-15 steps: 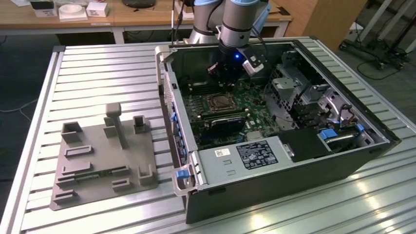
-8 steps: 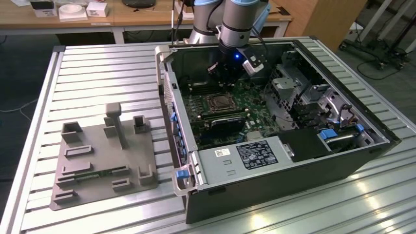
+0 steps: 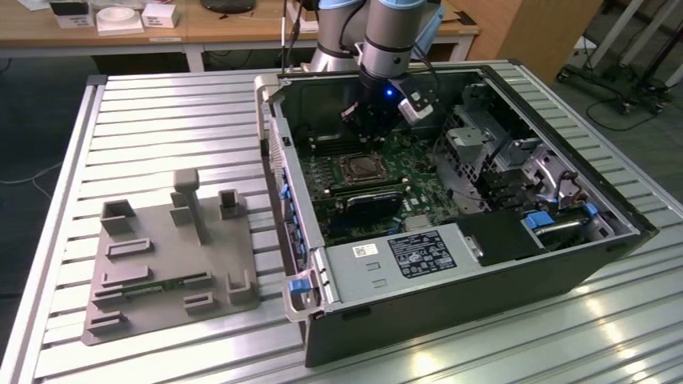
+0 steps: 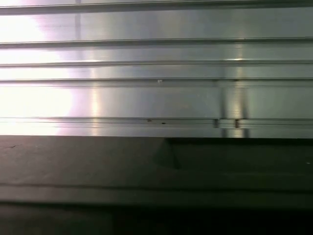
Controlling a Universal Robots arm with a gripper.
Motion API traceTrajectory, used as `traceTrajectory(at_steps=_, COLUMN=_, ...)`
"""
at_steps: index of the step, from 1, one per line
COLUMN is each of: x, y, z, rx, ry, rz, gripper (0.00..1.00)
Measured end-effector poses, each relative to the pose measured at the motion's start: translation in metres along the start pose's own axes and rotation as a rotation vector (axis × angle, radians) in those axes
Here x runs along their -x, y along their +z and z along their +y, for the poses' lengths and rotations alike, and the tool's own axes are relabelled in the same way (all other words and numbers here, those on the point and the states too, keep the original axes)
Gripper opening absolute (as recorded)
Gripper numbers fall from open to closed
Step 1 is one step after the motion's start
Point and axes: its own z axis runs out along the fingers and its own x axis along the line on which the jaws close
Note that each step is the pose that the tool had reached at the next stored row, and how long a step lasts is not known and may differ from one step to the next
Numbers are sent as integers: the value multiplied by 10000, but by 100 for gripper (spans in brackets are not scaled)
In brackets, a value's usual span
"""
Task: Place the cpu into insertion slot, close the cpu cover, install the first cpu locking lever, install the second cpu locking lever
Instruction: 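Install the first cpu locking lever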
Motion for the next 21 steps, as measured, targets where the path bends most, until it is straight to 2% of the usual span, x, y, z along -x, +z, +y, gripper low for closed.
traceTrajectory(at_steps=9, x=2, y=6, z=-13, rx=-55, ry=85, rz=2, gripper=10)
traceTrajectory(at_steps=21, x=17, y=17, z=-17, rx=-77, ry=168, rz=7, gripper=10)
